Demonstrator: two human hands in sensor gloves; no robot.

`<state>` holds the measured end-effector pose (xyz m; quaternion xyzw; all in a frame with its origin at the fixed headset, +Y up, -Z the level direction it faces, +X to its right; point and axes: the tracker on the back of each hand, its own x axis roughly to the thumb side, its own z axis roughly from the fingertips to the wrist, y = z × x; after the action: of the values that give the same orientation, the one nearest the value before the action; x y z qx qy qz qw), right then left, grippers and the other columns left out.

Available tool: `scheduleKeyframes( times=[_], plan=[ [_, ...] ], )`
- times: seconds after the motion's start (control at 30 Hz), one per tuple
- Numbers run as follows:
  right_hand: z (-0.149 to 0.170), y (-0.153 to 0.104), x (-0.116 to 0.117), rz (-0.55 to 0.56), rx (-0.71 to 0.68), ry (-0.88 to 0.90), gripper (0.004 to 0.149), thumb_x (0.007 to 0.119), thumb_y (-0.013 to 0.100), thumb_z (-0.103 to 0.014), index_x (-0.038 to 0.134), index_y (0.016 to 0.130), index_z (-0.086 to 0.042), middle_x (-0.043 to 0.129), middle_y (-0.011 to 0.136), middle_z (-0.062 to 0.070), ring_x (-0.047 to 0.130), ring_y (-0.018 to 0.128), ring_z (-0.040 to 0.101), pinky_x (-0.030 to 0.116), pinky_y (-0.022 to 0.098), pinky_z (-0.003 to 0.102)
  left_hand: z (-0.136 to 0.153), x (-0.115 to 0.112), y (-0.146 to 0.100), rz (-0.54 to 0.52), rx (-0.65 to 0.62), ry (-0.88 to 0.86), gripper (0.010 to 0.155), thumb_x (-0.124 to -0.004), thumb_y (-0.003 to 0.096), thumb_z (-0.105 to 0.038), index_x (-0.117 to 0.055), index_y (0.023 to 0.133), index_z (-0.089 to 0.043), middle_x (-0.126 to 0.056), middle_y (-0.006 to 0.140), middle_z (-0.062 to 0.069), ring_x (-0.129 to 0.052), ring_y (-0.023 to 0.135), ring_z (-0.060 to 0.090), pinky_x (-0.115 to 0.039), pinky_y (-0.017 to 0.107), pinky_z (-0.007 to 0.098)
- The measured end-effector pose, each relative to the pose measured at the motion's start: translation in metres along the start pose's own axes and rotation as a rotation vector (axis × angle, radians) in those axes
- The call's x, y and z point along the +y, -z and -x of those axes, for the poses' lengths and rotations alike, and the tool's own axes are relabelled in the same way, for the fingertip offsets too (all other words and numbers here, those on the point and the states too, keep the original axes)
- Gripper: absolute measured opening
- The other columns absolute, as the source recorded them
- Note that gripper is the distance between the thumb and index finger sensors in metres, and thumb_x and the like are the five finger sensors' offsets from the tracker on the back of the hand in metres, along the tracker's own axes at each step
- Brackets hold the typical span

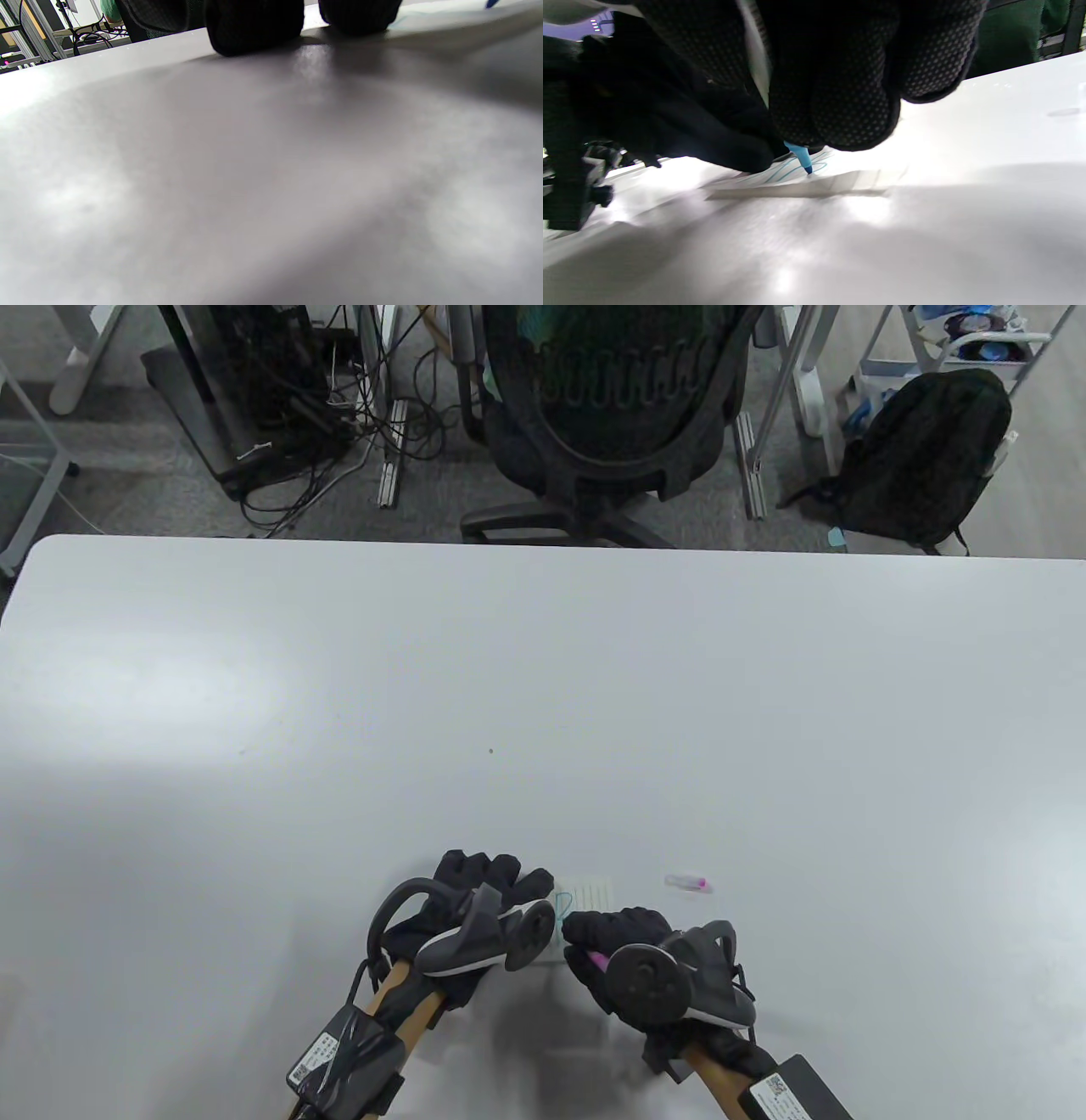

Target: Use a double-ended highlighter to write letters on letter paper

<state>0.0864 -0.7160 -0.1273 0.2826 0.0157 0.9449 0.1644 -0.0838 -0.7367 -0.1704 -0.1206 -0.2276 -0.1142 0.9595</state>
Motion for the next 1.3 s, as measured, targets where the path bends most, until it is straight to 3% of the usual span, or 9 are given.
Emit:
scheduleKeyframes(
  times=[0.2, 0.37, 0.7, 0.87, 0.93, 1.3],
  plan=[
    [-0.004, 0.0, 0.002, -0.034, -0.019, 0.039, 0.043, 0.072, 0.053, -0.039, 0.081, 0.088, -0.015, 0.098, 0.071, 0.016, 0.1, 0.057, 0.032, 0.077, 0.059, 0.058, -0.001, 0.001, 0.0, -0.01, -0.001, 0.017, 0.052, -0.065, 0.0598, -0.043, -0.051, 0.109, -0.044, -0.062, 0.111, -0.001, -0.077, 0.091, 0.017, -0.058, 0.083, 0.058],
    [0.019, 0.003, -0.009, 0.079, 0.106, 0.027, 0.044, 0.071, 0.054, -0.039, 0.078, 0.09, -0.014, 0.095, 0.074, 0.017, 0.098, 0.06, 0.034, 0.074, 0.06, 0.059, -0.001, 0.002, 0.0, -0.014, -0.004, 0.02, 0.051, -0.065, 0.0599, -0.043, -0.052, 0.109, -0.043, -0.064, 0.11, -0.002, -0.077, 0.091, 0.016, -0.059, 0.083, 0.057],
    [0.027, 0.006, -0.003, 0.072, 0.161, -0.026, 0.045, 0.071, 0.054, -0.038, 0.077, 0.091, -0.013, 0.095, 0.074, 0.018, 0.097, 0.06, 0.035, 0.073, 0.059, 0.06, -0.004, 0.002, 0.0, -0.016, -0.007, 0.04, 0.052, -0.064, 0.0599, -0.044, -0.05, 0.11, -0.043, -0.062, 0.111, -0.002, -0.076, 0.093, 0.017, -0.058, 0.083, 0.057],
    [0.027, 0.007, -0.003, 0.069, 0.16, -0.028, 0.044, 0.071, 0.054, -0.038, 0.077, 0.091, -0.013, 0.095, 0.074, 0.018, 0.097, 0.06, 0.035, 0.074, 0.059, 0.06, -0.007, -0.001, 0.001, 0.031, -0.039, 0.063, 0.059, -0.057, 0.0624, -0.04, -0.026, 0.112, -0.047, -0.05, 0.115, 0.002, -0.067, 0.096, 0.02, -0.054, 0.085, 0.057],
    [0.028, 0.008, -0.004, 0.068, 0.162, -0.024, 0.044, 0.07, 0.054, -0.038, 0.077, 0.09, -0.013, 0.095, 0.073, 0.018, 0.098, 0.059, 0.035, 0.074, 0.059, 0.06, -0.008, -0.001, 0.002, 0.041, -0.046, 0.061, 0.055, -0.056, 0.0626, -0.038, -0.033, 0.111, -0.049, -0.049, 0.116, 0.004, -0.065, 0.097, 0.021, -0.053, 0.085, 0.058],
    [0.03, 0.009, -0.004, 0.084, 0.169, -0.034, 0.045, 0.07, 0.054, -0.039, 0.077, 0.09, -0.013, 0.095, 0.073, 0.018, 0.098, 0.059, 0.035, 0.074, 0.058, 0.06, -0.008, -0.002, 0.003, 0.039, -0.044, 0.058, 0.054, -0.057, 0.0623, -0.038, -0.035, 0.111, -0.049, -0.05, 0.115, 0.004, -0.066, 0.096, 0.022, -0.054, 0.084, 0.058]
  ],
)
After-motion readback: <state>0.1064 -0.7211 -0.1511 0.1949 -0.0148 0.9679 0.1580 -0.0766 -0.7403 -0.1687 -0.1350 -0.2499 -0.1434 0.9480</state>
